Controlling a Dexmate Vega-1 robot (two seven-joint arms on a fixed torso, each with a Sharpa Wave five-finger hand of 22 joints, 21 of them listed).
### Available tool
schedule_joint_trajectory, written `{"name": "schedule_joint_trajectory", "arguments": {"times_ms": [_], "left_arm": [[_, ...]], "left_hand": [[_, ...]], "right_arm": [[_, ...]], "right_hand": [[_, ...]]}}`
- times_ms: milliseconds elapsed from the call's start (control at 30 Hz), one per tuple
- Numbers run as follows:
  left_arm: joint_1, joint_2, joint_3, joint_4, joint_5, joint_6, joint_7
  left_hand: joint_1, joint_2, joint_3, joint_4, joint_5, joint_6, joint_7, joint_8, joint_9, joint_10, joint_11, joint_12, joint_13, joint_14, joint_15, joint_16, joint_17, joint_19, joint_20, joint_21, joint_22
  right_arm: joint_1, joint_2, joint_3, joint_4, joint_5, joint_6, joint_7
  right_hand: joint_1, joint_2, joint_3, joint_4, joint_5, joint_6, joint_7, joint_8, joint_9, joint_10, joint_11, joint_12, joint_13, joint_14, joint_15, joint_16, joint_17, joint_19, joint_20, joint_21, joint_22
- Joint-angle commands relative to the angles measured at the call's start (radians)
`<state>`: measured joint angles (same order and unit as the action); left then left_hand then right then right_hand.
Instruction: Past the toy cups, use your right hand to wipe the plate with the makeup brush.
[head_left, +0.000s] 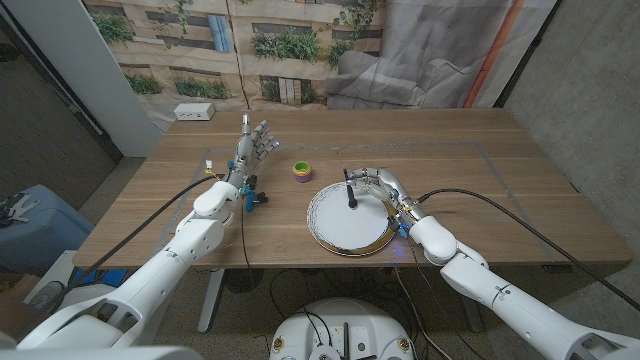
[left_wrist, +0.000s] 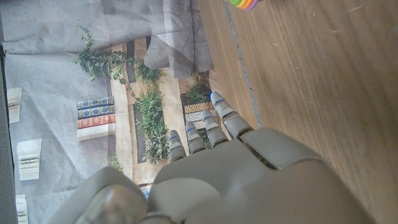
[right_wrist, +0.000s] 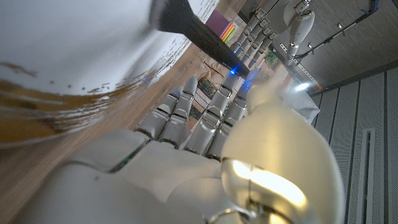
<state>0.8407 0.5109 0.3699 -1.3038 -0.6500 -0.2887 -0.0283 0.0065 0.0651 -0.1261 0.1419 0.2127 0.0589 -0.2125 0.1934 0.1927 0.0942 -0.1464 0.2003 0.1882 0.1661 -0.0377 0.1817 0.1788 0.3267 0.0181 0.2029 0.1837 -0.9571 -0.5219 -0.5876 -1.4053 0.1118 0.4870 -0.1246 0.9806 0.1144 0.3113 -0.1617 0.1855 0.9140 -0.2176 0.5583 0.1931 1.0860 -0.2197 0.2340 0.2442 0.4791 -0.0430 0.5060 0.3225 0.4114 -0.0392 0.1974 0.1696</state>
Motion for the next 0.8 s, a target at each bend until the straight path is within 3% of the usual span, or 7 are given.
{"name": "schedule_joint_trajectory", "arguments": {"times_ms": [33,800], "left_arm": [[0.0,0.0,0.0,0.0,0.0,0.001,0.0],[0.0,0.0,0.0,0.001,0.0,0.0,0.0]], "left_hand": [[-0.001,0.015,-0.001,0.007,0.004,-0.002,-0.008,0.003,0.002,0.0,-0.011,0.007,0.003,0.008,-0.014,0.003,0.002,0.008,0.0,0.007,0.005],[-0.001,0.015,-0.002,0.007,0.004,-0.002,-0.008,0.003,0.002,0.0,-0.011,0.007,0.003,0.008,-0.013,0.003,0.002,0.008,0.001,0.007,0.005]], "right_arm": [[0.014,0.011,-0.008,0.025,0.007,0.02,0.015],[-0.043,-0.028,0.022,-0.045,0.001,-0.015,-0.025]], "right_hand": [[0.007,0.006,-0.005,0.002,0.004,0.007,-0.001,0.001,0.005,0.0,-0.001,-0.001,0.003,-0.001,-0.159,-0.006,0.005,-0.002,-0.035,0.001,0.005],[0.006,0.007,-0.007,0.003,0.004,0.009,-0.001,0.0,0.005,0.0,-0.001,-0.002,0.004,0.001,-0.159,-0.007,0.006,-0.002,-0.034,0.002,0.005]]}}
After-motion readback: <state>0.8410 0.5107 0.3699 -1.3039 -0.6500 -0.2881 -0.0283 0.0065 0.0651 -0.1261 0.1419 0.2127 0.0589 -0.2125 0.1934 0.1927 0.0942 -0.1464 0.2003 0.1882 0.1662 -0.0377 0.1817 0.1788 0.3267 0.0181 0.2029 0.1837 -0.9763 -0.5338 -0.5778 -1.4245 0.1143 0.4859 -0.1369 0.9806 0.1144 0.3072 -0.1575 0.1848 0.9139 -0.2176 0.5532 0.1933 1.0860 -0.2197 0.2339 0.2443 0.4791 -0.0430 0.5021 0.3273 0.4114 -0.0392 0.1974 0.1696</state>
